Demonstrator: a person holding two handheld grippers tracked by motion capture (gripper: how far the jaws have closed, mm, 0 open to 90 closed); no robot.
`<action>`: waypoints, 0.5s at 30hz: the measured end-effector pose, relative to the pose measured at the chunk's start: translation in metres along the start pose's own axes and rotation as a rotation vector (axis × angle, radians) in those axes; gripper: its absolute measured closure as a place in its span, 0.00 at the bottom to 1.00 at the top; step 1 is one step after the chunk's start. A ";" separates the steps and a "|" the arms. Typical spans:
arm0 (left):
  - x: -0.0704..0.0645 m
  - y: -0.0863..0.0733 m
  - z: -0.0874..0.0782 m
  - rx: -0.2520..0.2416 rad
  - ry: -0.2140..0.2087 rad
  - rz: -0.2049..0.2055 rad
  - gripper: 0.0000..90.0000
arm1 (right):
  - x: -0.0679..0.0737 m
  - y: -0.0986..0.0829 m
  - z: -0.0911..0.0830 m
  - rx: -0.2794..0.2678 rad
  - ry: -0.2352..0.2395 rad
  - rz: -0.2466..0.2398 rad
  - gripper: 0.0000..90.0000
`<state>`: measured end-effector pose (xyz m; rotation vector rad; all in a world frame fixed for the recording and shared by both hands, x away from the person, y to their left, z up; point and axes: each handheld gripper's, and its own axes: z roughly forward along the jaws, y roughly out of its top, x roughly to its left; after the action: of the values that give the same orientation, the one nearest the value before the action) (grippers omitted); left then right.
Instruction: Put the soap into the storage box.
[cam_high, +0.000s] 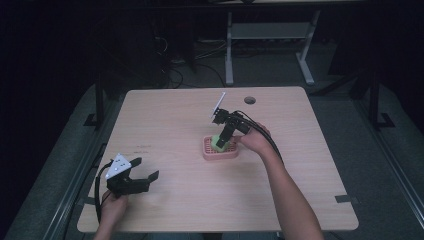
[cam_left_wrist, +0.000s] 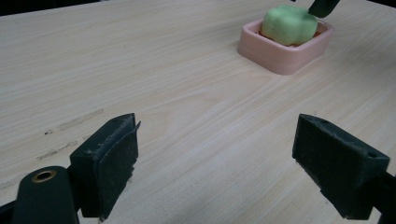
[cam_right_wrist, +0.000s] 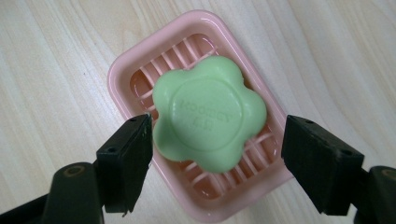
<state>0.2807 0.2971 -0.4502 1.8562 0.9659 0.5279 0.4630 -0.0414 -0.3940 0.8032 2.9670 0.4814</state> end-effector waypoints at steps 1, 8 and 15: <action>0.000 0.000 0.000 0.002 0.000 -0.001 0.16 | 0.000 -0.001 -0.002 -0.003 0.001 0.000 0.28; 0.000 0.000 0.000 0.002 0.000 0.000 0.16 | 0.000 -0.011 -0.012 -0.021 -0.007 0.005 0.28; 0.000 0.000 0.000 0.004 0.001 0.002 0.16 | -0.003 -0.021 -0.019 -0.032 -0.007 0.014 0.28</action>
<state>0.2805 0.2968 -0.4504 1.8607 0.9668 0.5278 0.4531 -0.0651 -0.3820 0.8218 2.9410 0.5249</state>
